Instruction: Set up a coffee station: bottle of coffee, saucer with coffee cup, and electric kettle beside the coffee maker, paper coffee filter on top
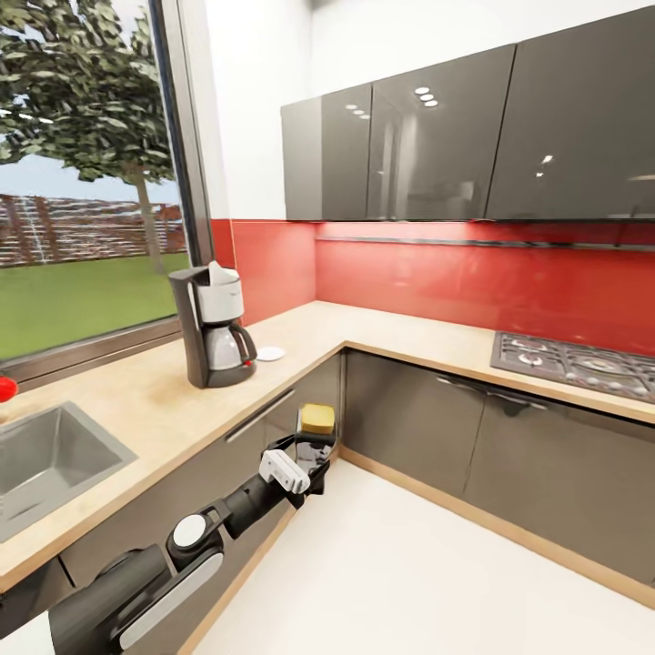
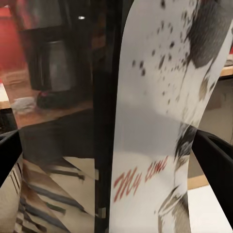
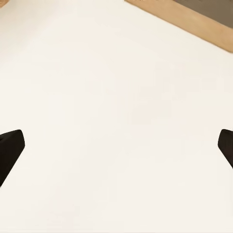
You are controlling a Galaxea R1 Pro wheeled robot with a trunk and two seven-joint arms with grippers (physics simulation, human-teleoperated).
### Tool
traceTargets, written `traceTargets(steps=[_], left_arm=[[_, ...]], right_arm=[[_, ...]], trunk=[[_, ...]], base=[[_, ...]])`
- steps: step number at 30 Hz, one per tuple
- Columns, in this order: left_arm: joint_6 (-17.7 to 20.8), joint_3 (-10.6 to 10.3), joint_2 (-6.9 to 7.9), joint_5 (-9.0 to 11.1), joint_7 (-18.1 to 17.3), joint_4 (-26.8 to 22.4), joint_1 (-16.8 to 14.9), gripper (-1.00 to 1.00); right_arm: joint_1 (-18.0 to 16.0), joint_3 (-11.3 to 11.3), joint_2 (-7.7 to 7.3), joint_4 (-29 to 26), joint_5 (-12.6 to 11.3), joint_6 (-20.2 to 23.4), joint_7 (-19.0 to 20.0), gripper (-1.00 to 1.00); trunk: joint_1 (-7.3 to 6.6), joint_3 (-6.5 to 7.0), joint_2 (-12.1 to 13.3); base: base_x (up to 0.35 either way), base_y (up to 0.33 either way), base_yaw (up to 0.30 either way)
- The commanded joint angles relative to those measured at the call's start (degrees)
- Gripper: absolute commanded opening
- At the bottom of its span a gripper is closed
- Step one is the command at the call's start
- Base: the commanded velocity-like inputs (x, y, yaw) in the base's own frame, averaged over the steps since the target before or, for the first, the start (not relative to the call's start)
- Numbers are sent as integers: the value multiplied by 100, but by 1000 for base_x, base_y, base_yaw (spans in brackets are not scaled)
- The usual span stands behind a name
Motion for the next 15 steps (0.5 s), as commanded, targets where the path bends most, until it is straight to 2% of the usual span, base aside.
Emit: traceTargets(steps=[1, 9, 12, 15], left_arm=[[-22, -16, 3, 61, -13, 4, -10, -100], [-22, -16, 3, 61, -13, 4, -10, -100], [-22, -15, 3, 61, -13, 4, -10, -100], [-22, -17, 3, 61, -13, 4, -10, -100]], right_arm=[[-4, -20, 2, 3, -27, -15, 46, 100], [-3, -18, 4, 3, -27, -12, 46, 100], [-2, -18, 4, 3, -27, -11, 46, 100], [-1, -18, 4, 3, -27, -11, 46, 100]], trunk=[[0, -7, -4], [0, -7, -4], [0, -7, -4], [0, -7, -4]], base=[[13, -8, 155], [4, -2, 230], [83, 0, 131], [221, 0, 50]])
